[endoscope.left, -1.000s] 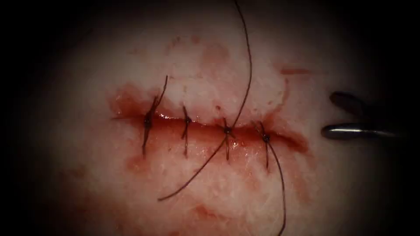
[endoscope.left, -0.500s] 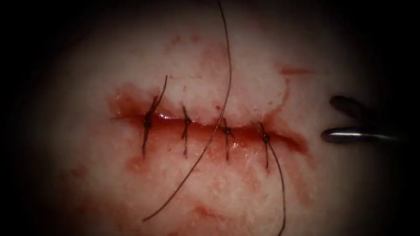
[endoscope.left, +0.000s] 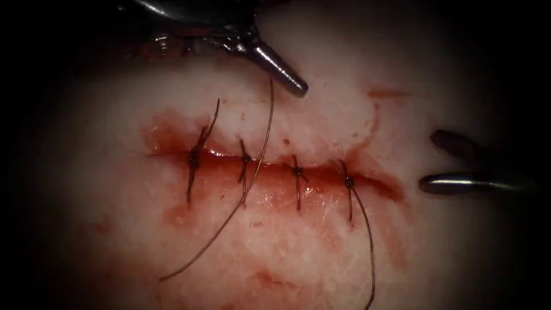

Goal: Wound Closure

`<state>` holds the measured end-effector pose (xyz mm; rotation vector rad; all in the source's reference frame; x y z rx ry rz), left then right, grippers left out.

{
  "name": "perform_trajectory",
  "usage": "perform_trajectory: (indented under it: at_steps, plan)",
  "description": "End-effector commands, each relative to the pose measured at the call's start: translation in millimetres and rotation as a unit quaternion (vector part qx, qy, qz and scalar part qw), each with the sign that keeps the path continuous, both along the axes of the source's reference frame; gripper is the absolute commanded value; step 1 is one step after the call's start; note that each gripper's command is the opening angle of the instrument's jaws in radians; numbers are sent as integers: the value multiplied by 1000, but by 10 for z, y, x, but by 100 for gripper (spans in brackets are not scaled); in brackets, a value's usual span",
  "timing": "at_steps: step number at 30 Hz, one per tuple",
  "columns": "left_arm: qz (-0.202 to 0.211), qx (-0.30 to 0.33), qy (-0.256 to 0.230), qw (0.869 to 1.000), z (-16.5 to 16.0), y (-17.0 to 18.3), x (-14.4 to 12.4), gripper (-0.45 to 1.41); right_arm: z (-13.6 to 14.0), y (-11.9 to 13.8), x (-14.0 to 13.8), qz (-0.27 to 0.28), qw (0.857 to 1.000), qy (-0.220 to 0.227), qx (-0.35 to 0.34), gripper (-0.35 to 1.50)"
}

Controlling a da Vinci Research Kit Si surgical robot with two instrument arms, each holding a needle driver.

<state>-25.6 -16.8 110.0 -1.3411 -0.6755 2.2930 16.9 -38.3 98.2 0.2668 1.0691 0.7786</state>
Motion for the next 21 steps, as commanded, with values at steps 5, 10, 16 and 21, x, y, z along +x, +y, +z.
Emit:
perform_trajectory:
  at_steps: [5, 10, 16, 21]
  plan:
    - [19, -7, -14, 1000, 11, -32, -32, 123, 3, -4, 10, -2, 1000, 2, 1, 138]
    - [44, -13, -32, 998, 23, -48, -43, 119, 3, -5, 10, -2, 1000, 2, 1, 138]
    - [104, -97, -60, 988, 39, -80, -46, 106, 2, -6, 4, -6, 1000, 3, -2, 138]
    - [178, -206, -83, 959, 61, -117, -54, 94, 1, -5, -1, -8, 1000, 4, -1, 138]
